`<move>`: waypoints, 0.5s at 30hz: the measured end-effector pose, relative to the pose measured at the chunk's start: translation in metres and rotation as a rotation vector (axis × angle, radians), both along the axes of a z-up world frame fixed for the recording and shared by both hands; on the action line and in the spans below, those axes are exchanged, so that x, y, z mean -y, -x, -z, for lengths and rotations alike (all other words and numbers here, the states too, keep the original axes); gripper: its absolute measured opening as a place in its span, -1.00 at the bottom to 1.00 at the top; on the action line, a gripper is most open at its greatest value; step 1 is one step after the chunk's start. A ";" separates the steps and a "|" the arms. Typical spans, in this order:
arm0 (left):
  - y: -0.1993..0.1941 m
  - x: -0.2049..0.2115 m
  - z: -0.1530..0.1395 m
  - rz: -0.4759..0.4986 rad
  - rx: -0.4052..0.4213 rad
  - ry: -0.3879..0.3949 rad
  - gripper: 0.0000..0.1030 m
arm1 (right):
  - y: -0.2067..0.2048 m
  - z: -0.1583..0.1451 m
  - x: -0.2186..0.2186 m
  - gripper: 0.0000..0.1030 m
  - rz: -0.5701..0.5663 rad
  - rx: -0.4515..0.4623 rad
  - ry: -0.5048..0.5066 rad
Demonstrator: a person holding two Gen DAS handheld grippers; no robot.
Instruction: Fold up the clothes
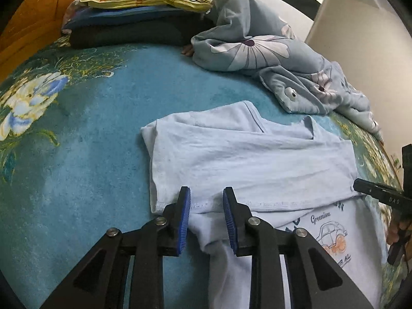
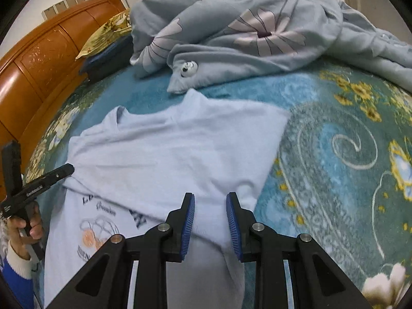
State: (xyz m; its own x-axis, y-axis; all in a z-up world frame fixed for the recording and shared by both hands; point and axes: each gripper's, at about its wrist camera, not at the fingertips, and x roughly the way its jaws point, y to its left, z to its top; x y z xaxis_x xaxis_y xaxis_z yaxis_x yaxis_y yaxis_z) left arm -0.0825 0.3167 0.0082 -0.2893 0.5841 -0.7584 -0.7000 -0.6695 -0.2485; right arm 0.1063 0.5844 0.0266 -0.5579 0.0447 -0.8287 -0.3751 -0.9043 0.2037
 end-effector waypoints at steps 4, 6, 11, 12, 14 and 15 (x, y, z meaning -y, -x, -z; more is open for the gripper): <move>-0.003 -0.004 -0.006 -0.012 -0.003 0.032 -0.48 | -0.002 -0.005 0.003 -0.45 0.012 -0.014 -0.007; -0.007 0.001 -0.014 -0.008 0.011 0.005 -0.48 | -0.004 -0.012 0.006 -0.44 0.018 -0.032 -0.008; -0.036 0.031 -0.030 -0.015 0.027 -0.015 -0.31 | -0.042 -0.037 0.029 -0.44 0.006 -0.112 -0.010; -0.045 0.040 -0.032 -0.017 0.036 -0.017 -0.27 | -0.052 -0.038 0.035 -0.44 0.003 -0.111 -0.009; -0.067 0.063 -0.032 -0.009 0.057 -0.019 -0.24 | -0.081 -0.038 0.051 -0.44 -0.010 -0.102 0.002; -0.080 0.076 -0.032 -0.008 0.060 -0.018 -0.22 | -0.098 -0.037 0.060 -0.44 -0.014 -0.096 0.007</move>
State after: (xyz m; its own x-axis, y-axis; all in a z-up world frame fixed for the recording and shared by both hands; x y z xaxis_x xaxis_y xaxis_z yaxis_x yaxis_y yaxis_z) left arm -0.0028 0.2409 0.0399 -0.2486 0.5959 -0.7636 -0.6782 -0.6699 -0.3021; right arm 0.2045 0.5243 0.0632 -0.6352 0.0303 -0.7717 -0.3408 -0.9077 0.2448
